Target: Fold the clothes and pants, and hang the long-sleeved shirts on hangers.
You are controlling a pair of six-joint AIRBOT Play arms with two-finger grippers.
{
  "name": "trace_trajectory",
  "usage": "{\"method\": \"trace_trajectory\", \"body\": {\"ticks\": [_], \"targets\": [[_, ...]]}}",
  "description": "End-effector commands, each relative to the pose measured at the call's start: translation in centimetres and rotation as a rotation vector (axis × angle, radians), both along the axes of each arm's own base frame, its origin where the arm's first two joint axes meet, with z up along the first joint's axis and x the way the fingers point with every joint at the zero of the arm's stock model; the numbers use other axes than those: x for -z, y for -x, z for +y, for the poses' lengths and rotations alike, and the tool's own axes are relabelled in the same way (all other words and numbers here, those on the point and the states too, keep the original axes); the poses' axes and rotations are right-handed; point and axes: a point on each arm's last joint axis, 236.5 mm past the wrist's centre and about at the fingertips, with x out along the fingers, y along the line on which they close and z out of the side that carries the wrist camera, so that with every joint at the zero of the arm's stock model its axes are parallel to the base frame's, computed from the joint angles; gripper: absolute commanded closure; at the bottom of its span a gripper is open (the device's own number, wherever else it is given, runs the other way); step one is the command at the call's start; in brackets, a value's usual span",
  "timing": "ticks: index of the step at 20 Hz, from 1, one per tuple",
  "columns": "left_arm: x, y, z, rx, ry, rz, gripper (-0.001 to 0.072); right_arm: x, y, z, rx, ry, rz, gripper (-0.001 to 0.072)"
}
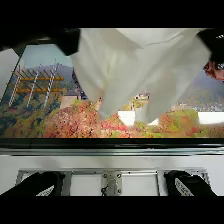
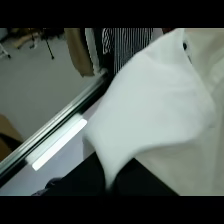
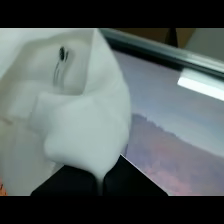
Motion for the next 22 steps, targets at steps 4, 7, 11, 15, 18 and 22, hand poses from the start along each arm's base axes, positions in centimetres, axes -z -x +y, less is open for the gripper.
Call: {"method": "trace_trajectory", "body": {"ticks": [4, 7, 11, 15, 18, 22], "targets": [[-0.7, 3.4, 5.2, -0.101, 0.178, 0.068, 0.0685, -3.8, 4.5, -1.9, 0.106, -0.09, -0.021, 0.0694], [7.8, 0.1, 8.0, -0.256, 0.153, 0.34, 0.0684, 3.5, 2.9, -2.9, 0.143, 0.001, 0.249, 0.0694], [24.1, -1.9, 8.5, -0.342, -0.012, 0.712, 0.0685, 16.5, -0.3, -2.4, 0.118, 0.059, 0.568, 0.0694], [37.3, -0.1, 5.1, -0.292, -0.18, 0.937, 0.0684, 30.8, -1.9, -3.8, 0.202, 0.111, 0.753, 0.0693], [44.8, 2.4, 2.2, -0.232, -0.296, 1.029, 0.0684, 38.6, -0.1, -4.6, 0.228, 0.138, 0.87, 0.0692], [51.0, 5.1, 0.4, -0.187, -0.428, 1.111, 0.0684, 41.9, 1.9, -5.1, 0.22, 0.187, 0.946, 0.0184]]}}
